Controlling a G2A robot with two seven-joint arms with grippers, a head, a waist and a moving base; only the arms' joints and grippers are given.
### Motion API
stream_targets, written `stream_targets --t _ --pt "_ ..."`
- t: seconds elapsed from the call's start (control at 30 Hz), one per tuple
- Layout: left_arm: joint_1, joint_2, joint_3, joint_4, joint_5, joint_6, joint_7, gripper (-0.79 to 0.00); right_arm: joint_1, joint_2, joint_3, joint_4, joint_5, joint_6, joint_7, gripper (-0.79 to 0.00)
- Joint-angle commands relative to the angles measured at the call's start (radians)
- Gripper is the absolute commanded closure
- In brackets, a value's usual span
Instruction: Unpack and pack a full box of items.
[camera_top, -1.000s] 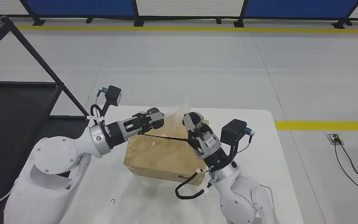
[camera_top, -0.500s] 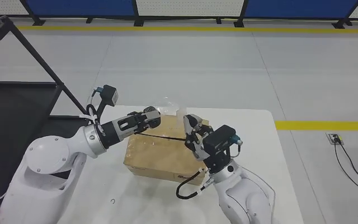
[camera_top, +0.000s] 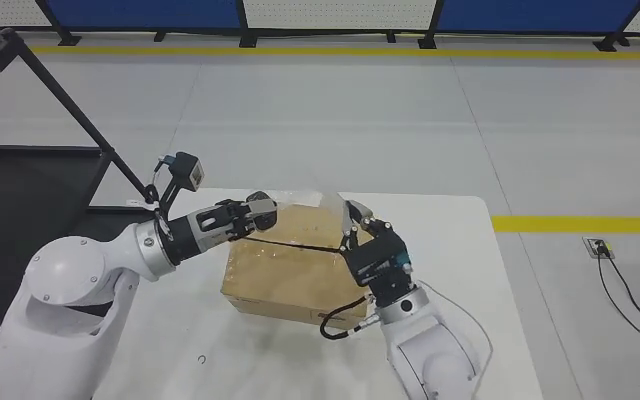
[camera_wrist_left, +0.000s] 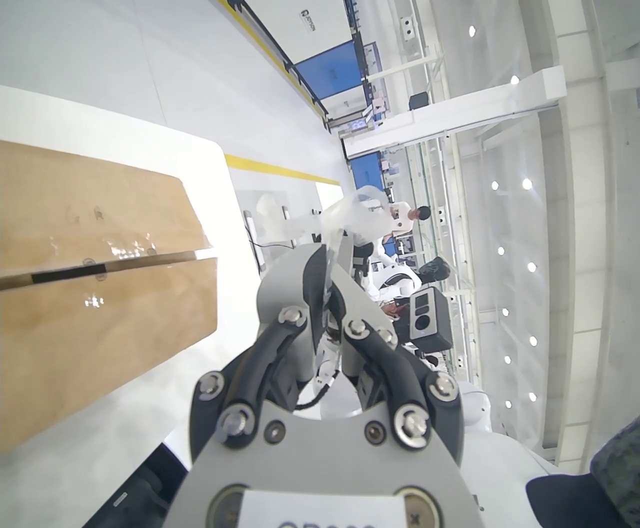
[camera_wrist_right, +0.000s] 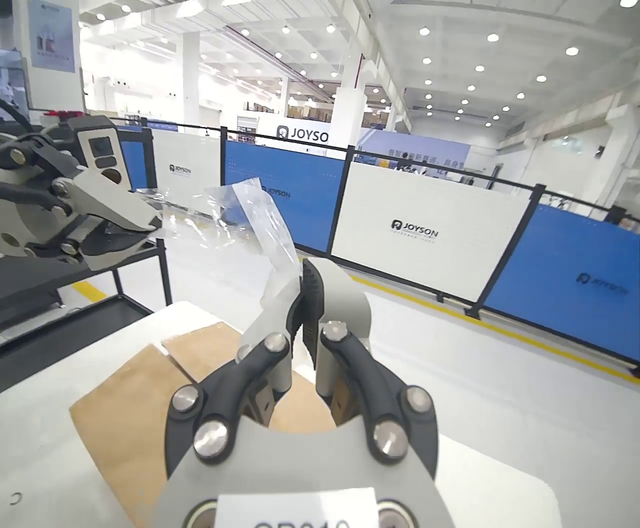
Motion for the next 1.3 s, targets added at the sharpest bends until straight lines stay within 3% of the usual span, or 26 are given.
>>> stream_targets --t 0.0,0.23,0.83,0.87,0.9,0.93,1.27 --pt "0.001 0.004 -0.009 0.002 -0.006 0.011 -0.039 0.000 -0.006 0.003 -0.004 -0.001 -0.057 0.004 -0.003 0.000" --pt "0.017 0.015 -0.053 0.006 -0.035 0.012 -0.079 0.000 -0.014 0.007 -0.019 0.015 -0.195 0.057 0.005 0.000" --pt "0.062 0.034 -0.109 0.003 -0.102 0.030 -0.131 0.000 -0.007 0.007 -0.048 0.038 -0.294 0.095 0.019 0.000" --pt "0.063 0.035 -0.115 0.004 -0.110 0.033 -0.136 0.000 -0.008 0.006 -0.051 0.037 -0.299 0.096 0.022 -0.225" --pt "0.065 0.036 -0.121 0.004 -0.120 0.034 -0.140 0.000 -0.008 0.006 -0.053 0.036 -0.304 0.099 0.027 -0.699" --pt "0.066 0.037 -0.127 0.004 -0.129 0.037 -0.142 0.000 -0.009 0.006 -0.055 0.034 -0.307 0.100 0.029 -0.785" --pt "0.069 0.049 -0.162 -0.017 -0.168 0.090 -0.134 0.000 -0.019 0.006 -0.052 0.029 -0.273 0.074 0.040 -0.785"
